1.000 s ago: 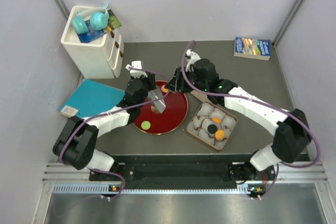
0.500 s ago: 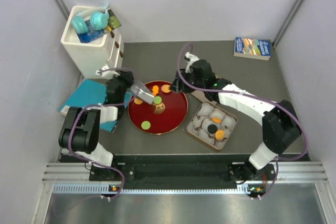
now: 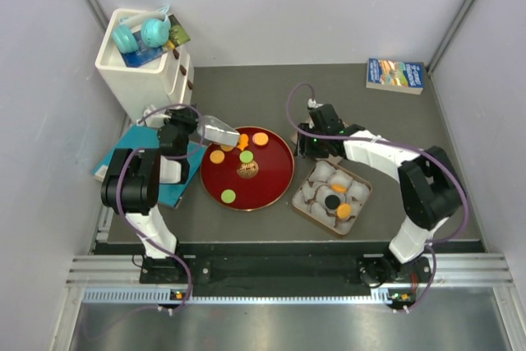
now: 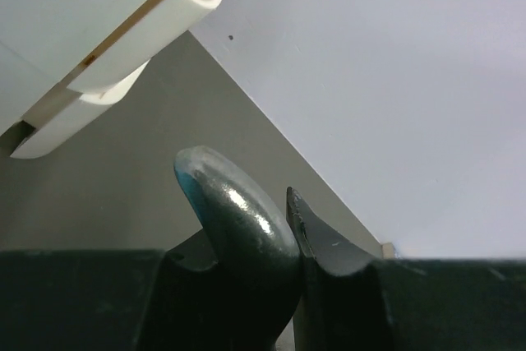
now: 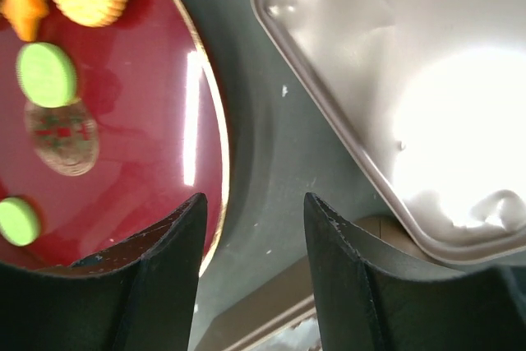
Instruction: Pack the cookies
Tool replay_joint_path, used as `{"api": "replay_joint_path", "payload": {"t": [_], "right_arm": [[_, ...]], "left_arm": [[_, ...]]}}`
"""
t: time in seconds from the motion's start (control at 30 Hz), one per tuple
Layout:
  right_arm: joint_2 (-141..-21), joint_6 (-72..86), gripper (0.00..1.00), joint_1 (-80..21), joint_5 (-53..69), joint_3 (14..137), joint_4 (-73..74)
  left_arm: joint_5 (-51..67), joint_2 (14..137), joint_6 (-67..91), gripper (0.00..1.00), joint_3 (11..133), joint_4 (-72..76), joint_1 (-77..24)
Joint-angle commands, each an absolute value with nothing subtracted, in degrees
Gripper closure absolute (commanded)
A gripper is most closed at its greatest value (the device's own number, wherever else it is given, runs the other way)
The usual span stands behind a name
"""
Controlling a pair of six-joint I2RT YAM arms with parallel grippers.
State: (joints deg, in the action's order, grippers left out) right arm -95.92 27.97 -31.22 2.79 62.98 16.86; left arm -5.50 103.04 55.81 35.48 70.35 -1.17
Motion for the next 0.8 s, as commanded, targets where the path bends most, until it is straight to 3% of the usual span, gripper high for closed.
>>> {"api": "replay_joint_path", "payload": {"t": [0.0,0.47,0.77], "right_arm": [[-100.2,26.2,0.5,-30.7,3.0,66.1,14.7],[-108.1,28.0,0.55,-30.7,7.9,67.7,8.9],[-109.4,27.8,0.86,-30.6,8.9,68.1,8.9]], "left_arm": [[-3.3,101.4,55.8,1.0,37.4,85.0,-0.8],[-3.4,100.5,49.7,1.0,32.5,85.8,-0.8],[-1.9,102.3,47.8,1.0,32.9,87.2,-1.1]]}}
